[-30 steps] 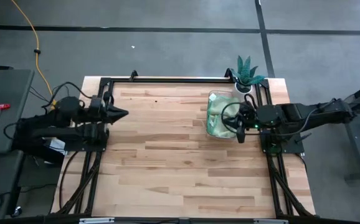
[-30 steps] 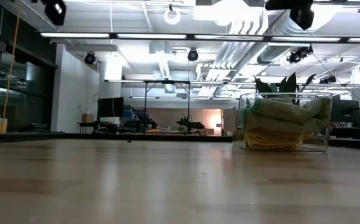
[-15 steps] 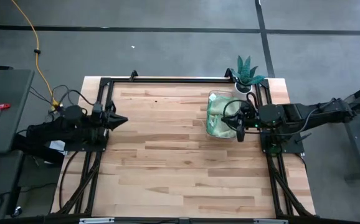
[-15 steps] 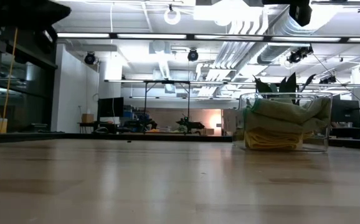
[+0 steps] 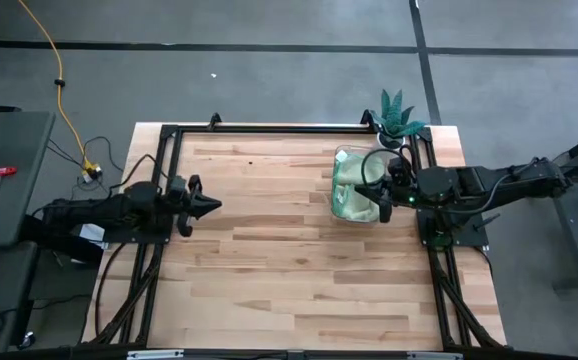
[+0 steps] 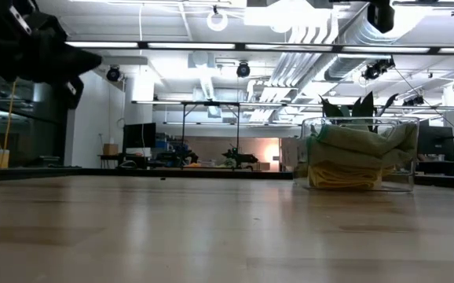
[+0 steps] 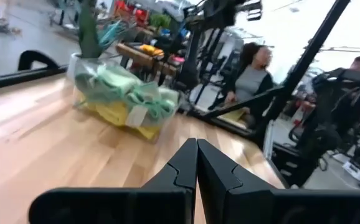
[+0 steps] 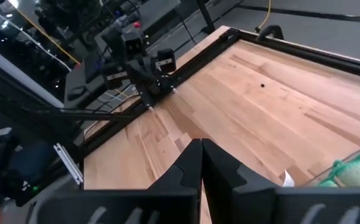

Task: Fold microfiber towels
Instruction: Return to Home Position

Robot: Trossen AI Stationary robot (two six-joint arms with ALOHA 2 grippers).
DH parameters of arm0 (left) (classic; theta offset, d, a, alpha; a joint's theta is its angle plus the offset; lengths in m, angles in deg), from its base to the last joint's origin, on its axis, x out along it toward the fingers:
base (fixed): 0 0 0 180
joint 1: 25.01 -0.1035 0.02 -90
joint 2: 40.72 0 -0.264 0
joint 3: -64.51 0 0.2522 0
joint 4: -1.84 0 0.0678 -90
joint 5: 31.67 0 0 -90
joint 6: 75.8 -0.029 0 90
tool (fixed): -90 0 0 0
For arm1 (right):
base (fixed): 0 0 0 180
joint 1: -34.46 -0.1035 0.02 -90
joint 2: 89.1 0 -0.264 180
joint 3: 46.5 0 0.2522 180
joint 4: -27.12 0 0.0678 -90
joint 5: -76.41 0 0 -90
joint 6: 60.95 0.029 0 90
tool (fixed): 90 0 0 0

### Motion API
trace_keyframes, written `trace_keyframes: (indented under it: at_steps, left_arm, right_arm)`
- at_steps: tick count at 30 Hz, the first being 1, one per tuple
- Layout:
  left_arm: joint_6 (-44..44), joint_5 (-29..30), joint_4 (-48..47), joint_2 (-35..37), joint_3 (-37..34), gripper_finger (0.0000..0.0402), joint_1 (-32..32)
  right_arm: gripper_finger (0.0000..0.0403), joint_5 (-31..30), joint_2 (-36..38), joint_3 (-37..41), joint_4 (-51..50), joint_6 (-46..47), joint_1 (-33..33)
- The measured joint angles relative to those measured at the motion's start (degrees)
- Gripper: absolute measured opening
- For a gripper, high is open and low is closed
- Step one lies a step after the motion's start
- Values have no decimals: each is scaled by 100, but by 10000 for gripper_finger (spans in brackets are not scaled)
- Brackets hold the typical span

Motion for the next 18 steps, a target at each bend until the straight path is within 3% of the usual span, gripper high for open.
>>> trace_keyframes:
  at_steps: [8,15,18]
  left_arm:
    - [42,-398,103,-8,11,0,0]
    - [41,-318,91,-11,11,0,0]
    - [42,-313,91,-11,11,0,0]
  right_arm:
    - [0,-32,66,159,-128,230,0]
    - [0,296,1072,1976,1863,151,8]
    - [0,436,1665,2571,2258,-44,107]
